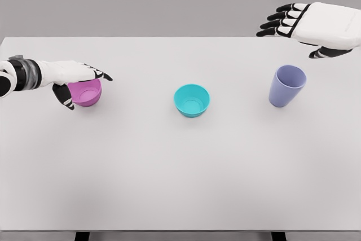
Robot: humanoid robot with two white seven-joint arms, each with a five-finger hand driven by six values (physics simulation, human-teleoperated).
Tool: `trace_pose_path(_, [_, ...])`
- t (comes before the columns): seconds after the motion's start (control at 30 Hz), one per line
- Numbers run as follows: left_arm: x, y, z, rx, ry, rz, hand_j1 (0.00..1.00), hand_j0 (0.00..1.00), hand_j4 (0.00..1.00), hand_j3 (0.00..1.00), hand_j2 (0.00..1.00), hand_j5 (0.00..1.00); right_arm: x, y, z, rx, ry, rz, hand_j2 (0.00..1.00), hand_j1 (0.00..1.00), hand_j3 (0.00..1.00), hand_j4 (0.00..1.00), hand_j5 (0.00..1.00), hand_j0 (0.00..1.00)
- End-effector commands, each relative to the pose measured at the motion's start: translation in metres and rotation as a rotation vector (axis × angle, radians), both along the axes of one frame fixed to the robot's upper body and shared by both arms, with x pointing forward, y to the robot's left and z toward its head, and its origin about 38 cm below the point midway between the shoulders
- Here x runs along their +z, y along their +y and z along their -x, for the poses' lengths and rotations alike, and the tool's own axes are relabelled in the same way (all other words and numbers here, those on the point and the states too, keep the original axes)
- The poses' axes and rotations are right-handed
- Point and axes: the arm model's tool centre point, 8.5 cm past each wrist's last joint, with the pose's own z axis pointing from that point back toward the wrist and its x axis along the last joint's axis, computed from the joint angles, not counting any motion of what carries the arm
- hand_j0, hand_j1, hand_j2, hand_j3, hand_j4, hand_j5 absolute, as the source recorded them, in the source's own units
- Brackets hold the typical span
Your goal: Stacking bowl and cup with both arms
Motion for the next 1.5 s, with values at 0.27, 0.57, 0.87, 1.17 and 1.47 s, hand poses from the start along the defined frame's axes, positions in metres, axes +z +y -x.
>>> trace_pose_path(0.27, [-0.008,0.005,-0.008,0.027,0.007,-0.012,1.00,1.00,1.00,1.00,1.00,1.00,0.001,0.000,0.000,-0.002,0.002,-0.005,1.00,1.00,1.00,1.00,1.00,1.00])
trace_pose_path(0.57, [-0.013,0.006,-0.011,0.035,0.015,-0.016,1.00,1.00,1.00,1.00,1.00,1.00,0.000,0.000,0.000,-0.002,0.002,-0.006,1.00,1.00,1.00,1.00,1.00,1.00])
trace_pose_path(0.87, [-0.016,0.005,-0.014,0.023,0.013,-0.024,1.00,1.00,1.00,1.00,1.00,1.00,-0.001,0.000,0.000,-0.001,0.005,-0.006,1.00,1.00,1.00,1.00,1.00,1.00])
trace_pose_path(1.17, [-0.017,0.005,-0.016,0.028,0.014,-0.024,1.00,1.00,1.00,1.00,1.00,1.00,-0.002,0.005,-0.001,0.009,0.004,-0.018,1.00,1.00,1.00,1.00,1.00,1.00])
trace_pose_path(1.47, [-0.018,0.004,-0.017,0.028,0.013,-0.028,1.00,1.00,1.00,1.00,1.00,1.00,-0.003,0.007,-0.002,0.015,0.007,-0.025,1.00,1.00,1.00,1.00,1.00,1.00])
